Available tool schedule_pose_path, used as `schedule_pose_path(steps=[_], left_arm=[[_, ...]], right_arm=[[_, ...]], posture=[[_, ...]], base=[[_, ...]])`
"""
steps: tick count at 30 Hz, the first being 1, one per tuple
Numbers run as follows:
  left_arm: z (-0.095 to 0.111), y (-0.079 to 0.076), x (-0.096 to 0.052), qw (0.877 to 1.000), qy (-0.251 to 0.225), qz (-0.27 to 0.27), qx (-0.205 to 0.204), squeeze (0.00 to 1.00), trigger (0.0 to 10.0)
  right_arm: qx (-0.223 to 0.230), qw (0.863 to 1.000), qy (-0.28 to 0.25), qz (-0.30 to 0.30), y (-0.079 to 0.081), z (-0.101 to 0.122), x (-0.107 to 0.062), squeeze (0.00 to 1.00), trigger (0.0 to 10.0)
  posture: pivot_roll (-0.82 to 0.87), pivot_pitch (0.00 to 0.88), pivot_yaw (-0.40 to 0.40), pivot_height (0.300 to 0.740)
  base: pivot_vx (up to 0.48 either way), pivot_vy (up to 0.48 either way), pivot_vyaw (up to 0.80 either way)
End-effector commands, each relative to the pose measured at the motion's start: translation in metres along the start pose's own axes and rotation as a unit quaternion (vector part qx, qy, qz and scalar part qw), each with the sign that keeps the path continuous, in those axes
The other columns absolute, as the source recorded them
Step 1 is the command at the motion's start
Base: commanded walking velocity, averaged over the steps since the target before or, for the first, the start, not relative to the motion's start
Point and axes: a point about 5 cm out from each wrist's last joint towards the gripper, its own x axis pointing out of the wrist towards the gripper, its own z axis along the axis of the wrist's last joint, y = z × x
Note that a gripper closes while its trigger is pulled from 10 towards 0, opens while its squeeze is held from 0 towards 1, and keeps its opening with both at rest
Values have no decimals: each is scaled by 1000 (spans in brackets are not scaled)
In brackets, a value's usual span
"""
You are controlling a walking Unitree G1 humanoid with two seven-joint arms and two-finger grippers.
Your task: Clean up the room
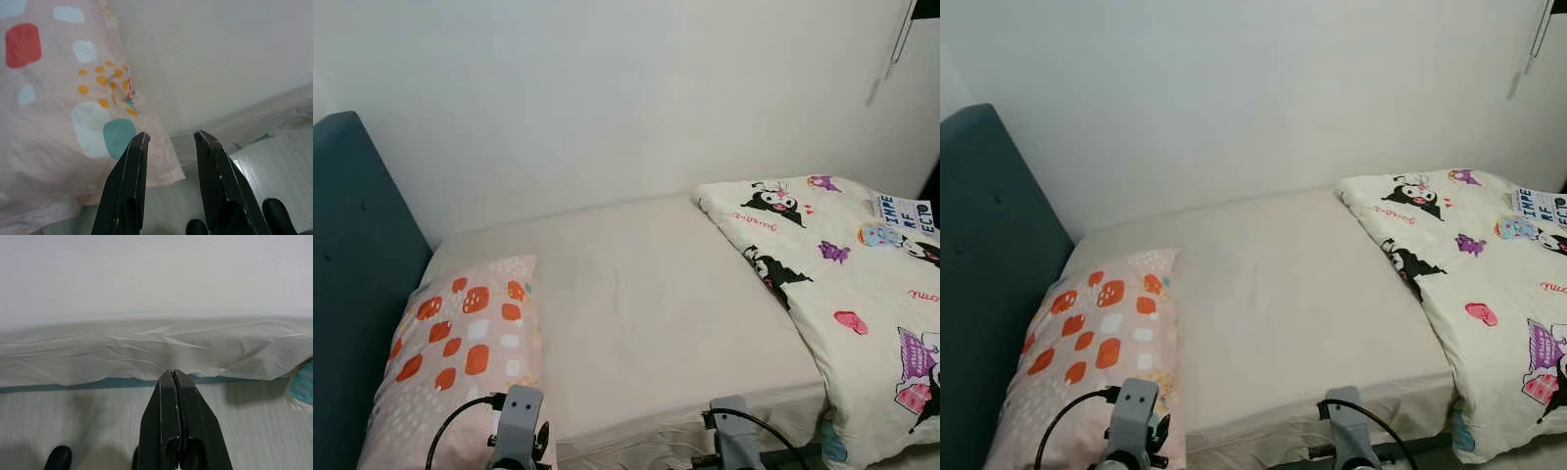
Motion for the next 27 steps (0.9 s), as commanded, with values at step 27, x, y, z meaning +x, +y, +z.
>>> schedule_pose_path(steps=[27], left_arm=[[4,-11,10,999,12,-27,13,0,10000]], right_arm=[[8,999,21,-30,-14,-13,-6,0,10000]], posture=[[-85,72,54,740]], base=[[0,0,0]])
